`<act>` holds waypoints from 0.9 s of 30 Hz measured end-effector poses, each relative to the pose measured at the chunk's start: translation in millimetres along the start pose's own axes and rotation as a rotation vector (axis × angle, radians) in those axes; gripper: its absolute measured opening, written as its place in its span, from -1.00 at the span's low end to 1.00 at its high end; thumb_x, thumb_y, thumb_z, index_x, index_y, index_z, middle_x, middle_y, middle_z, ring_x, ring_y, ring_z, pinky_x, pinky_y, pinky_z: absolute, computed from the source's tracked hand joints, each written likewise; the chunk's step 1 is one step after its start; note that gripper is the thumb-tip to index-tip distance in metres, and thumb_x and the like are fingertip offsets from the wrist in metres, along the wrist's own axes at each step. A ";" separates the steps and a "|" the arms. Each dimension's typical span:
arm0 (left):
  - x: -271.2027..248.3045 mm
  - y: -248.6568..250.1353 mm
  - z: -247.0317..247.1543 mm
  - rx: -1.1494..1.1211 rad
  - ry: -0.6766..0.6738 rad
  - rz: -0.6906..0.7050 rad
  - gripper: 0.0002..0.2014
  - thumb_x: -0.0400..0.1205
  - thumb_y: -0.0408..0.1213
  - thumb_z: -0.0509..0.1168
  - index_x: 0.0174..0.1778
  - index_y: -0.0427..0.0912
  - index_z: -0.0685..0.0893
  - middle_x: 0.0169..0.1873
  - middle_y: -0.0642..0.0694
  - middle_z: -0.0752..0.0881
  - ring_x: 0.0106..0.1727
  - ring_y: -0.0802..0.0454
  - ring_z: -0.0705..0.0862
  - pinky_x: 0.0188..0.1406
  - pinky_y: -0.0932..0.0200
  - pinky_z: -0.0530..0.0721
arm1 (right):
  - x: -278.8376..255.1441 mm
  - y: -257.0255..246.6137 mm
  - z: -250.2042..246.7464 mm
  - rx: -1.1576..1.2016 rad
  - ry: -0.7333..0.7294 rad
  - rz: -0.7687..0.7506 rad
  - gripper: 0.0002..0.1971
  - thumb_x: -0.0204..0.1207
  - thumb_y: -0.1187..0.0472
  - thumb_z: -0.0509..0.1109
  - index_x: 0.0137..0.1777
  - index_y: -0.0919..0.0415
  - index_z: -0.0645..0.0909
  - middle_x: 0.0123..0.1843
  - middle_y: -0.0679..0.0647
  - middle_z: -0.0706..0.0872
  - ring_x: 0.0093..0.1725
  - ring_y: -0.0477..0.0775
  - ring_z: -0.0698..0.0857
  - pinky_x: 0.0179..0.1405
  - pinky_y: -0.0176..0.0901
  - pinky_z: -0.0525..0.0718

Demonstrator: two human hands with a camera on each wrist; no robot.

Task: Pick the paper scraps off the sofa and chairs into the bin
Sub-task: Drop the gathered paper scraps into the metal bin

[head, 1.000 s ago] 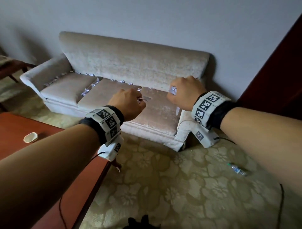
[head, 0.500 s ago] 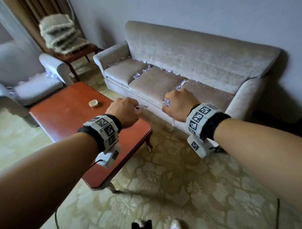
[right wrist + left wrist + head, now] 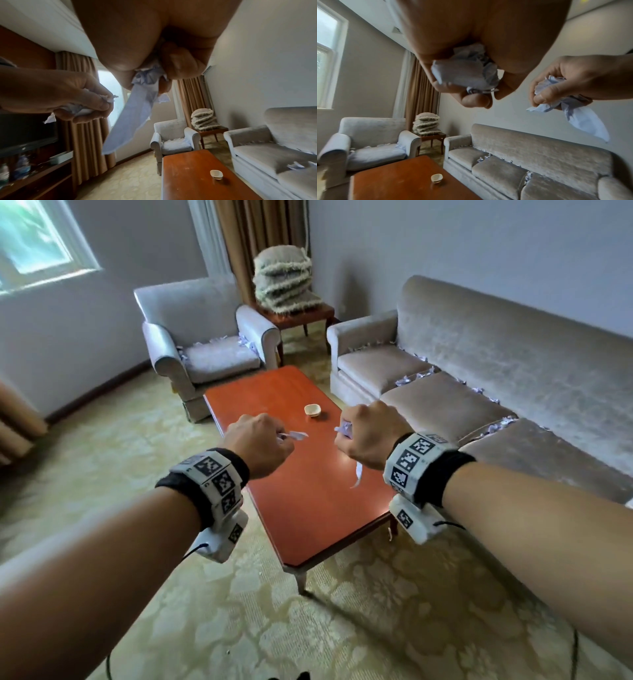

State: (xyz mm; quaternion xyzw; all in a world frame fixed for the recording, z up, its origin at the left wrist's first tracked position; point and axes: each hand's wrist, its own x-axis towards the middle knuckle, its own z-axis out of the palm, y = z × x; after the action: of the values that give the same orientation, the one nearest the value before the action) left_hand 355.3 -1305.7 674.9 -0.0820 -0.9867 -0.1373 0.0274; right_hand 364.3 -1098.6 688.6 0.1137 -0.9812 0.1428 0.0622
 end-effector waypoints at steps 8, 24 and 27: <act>-31.7 -178.5 -55.0 -0.004 0.030 -0.192 -0.73 0.63 -0.09 0.20 -0.19 -0.11 0.74 -0.28 -0.10 0.70 -0.23 -0.10 0.65 -0.28 0.09 0.63 | 65.1 -179.3 60.6 0.012 -0.059 -0.202 -0.79 0.46 -0.01 0.33 -0.10 0.10 0.67 -0.29 0.11 0.59 -0.21 0.27 0.66 -0.17 -0.11 0.63; 49.9 -404.1 -89.8 0.019 0.066 -0.470 -0.77 0.66 -0.09 0.20 -0.19 -0.03 0.72 -0.29 -0.01 0.69 -0.31 0.09 0.61 -0.47 0.22 0.43 | 274.1 -340.2 177.2 0.017 -0.176 -0.422 -0.79 0.52 -0.01 0.31 -0.10 0.10 0.66 -0.32 0.06 0.47 -0.26 0.22 0.55 -0.23 -0.16 0.47; 95.5 -440.5 -105.5 0.070 0.079 -0.513 -0.77 0.66 -0.09 0.19 -0.15 -0.03 0.73 -0.36 0.04 0.59 -0.36 0.14 0.53 -0.44 0.21 0.42 | 339.9 -363.1 198.2 0.066 -0.180 -0.440 -0.81 0.52 -0.02 0.31 -0.11 0.07 0.66 -0.33 0.04 0.45 -0.27 0.19 0.50 -0.22 -0.16 0.45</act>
State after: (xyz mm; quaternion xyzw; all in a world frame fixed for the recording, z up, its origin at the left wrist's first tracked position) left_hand 189.9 -1738.0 666.2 0.1773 -0.9776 -0.1084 0.0328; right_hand 105.6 -1565.7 649.2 0.3388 -0.9293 0.1470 0.0003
